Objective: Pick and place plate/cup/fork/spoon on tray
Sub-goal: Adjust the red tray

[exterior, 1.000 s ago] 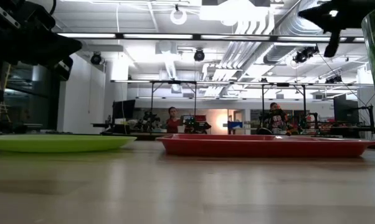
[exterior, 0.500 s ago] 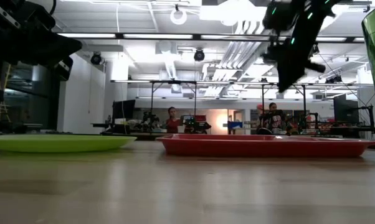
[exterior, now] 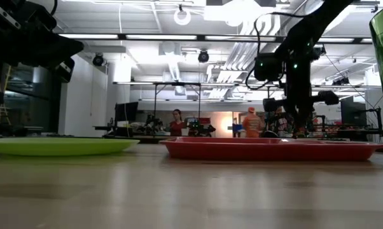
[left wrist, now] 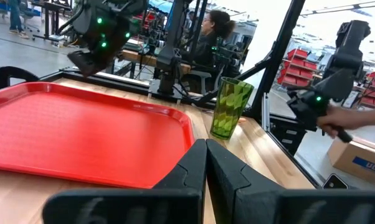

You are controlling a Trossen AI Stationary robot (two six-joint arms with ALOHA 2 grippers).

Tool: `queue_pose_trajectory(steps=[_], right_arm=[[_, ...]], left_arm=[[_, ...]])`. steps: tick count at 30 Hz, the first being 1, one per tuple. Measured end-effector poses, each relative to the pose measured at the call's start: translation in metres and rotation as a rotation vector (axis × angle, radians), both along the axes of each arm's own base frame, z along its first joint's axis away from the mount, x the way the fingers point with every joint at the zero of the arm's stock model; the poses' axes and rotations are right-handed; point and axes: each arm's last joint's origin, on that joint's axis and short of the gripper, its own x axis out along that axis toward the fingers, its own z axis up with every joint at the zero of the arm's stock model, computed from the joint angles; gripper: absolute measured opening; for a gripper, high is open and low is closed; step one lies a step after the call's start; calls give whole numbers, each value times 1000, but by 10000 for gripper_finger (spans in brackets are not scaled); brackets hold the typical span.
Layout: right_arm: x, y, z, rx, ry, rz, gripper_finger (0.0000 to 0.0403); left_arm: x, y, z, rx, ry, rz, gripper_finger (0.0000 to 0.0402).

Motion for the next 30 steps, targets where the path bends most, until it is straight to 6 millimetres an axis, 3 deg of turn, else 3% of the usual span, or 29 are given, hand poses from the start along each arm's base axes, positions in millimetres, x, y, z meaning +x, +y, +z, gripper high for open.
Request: queue_pose_trajectory(steps=[10,22,30], right_arm=[[5,-29,-36,-5,11,-95,0],[13,-58,-37,-17,-81,137,0],[31,-62,-31,-48,-228,322,0]], left_arm=[[0,0,0,0,0,0,1],[0,0,0,0,0,0,1],[0,0,0,0,0,0,1]])
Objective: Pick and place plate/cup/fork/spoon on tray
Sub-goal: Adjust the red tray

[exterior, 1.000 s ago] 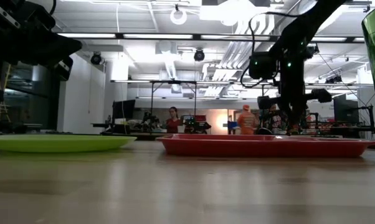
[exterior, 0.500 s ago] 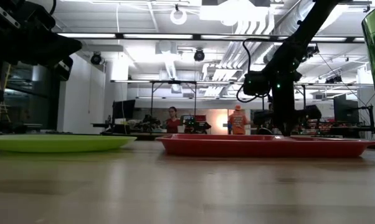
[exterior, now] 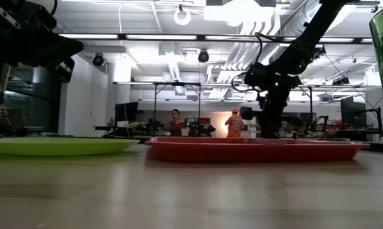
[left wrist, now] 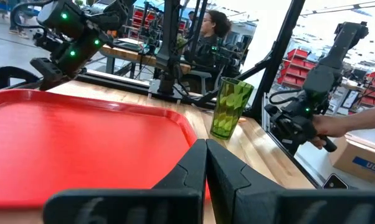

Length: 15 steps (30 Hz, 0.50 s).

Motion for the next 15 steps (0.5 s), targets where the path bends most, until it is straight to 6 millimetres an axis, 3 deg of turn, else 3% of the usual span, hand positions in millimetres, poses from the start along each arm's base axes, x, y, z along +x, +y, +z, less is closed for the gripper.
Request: queue_pose_trajectory(steps=[15], right_arm=[[39,23,16,-22,-155,363,0]], left_arm=[[0,0,0,0,0,0,1]])
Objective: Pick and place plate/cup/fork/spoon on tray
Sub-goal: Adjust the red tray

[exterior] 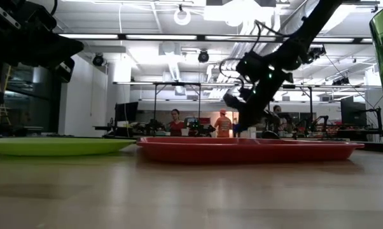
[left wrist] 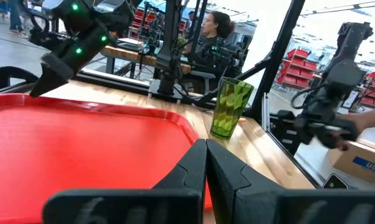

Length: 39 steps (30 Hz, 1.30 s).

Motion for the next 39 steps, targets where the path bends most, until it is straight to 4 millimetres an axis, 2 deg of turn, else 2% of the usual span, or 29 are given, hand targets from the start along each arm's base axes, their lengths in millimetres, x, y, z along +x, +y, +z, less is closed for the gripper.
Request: queue_pose_trajectory(steps=[4,7,10,14,18,22,27,32,37,39], right_arm=[[7,23,26,89,-33,261,0],[-1,57,36,225,49,479,0],[-14,94,42,384,177,621,0],[-21,139,42,529,337,697,0],[-20,166,36,550,469,634,0],[-21,180,23,592,603,561,0],[-21,187,11,598,695,554,0],[-27,187,3,549,837,542,0],[-42,180,-10,568,898,517,0],[-46,175,-15,509,944,518,0]], left_arm=[[0,0,0,0,0,0,1],[0,0,0,0,0,0,1],[0,0,0,0,0,1,1],[0,0,0,0,0,0,1],[0,0,0,0,0,0,1],[0,0,0,0,0,0,1],[0,0,0,0,0,0,1],[0,0,0,0,0,0,1],[0,0,0,0,0,0,1],[0,0,0,0,0,0,1]])
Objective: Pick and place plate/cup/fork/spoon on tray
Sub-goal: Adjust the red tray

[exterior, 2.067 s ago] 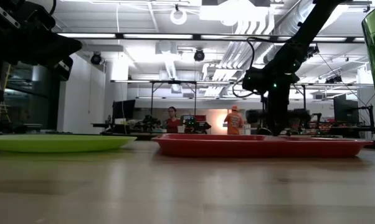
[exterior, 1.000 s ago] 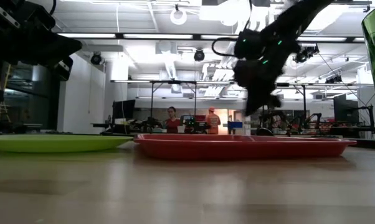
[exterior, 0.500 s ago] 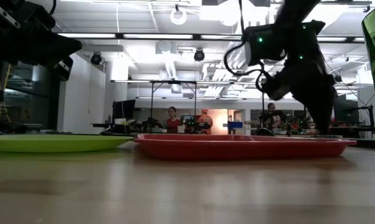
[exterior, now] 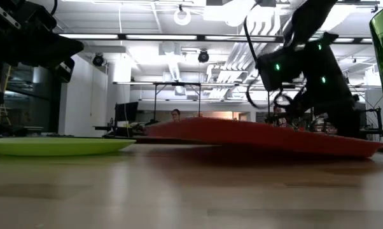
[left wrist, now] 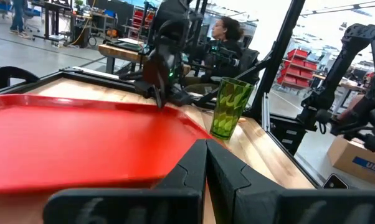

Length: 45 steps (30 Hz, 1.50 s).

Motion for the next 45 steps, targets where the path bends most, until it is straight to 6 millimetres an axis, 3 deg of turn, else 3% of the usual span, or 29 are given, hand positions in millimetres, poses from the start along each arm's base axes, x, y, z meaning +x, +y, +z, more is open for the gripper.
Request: queue_pose_trajectory(steps=[12,17,24,29,32,35,39,45], right_arm=[[-4,-54,0,-347,59,237,0],[-1,-81,5,-385,-41,107,0],[31,-120,38,-576,-291,29,0],[45,-162,57,-727,-532,-304,0],[50,-192,55,-764,-600,-523,0],[61,-213,46,-728,-630,-618,0],[78,-225,24,-704,-551,-636,0],[88,-237,18,-804,-460,-672,0]], left_arm=[[0,0,0,0,0,0,1],[0,0,0,0,0,0,1],[0,0,0,0,-1,0,1],[0,0,0,0,0,0,1],[0,0,0,0,0,0,1],[0,0,0,0,-1,0,1],[0,0,0,0,0,0,1],[0,0,0,0,0,0,1]])
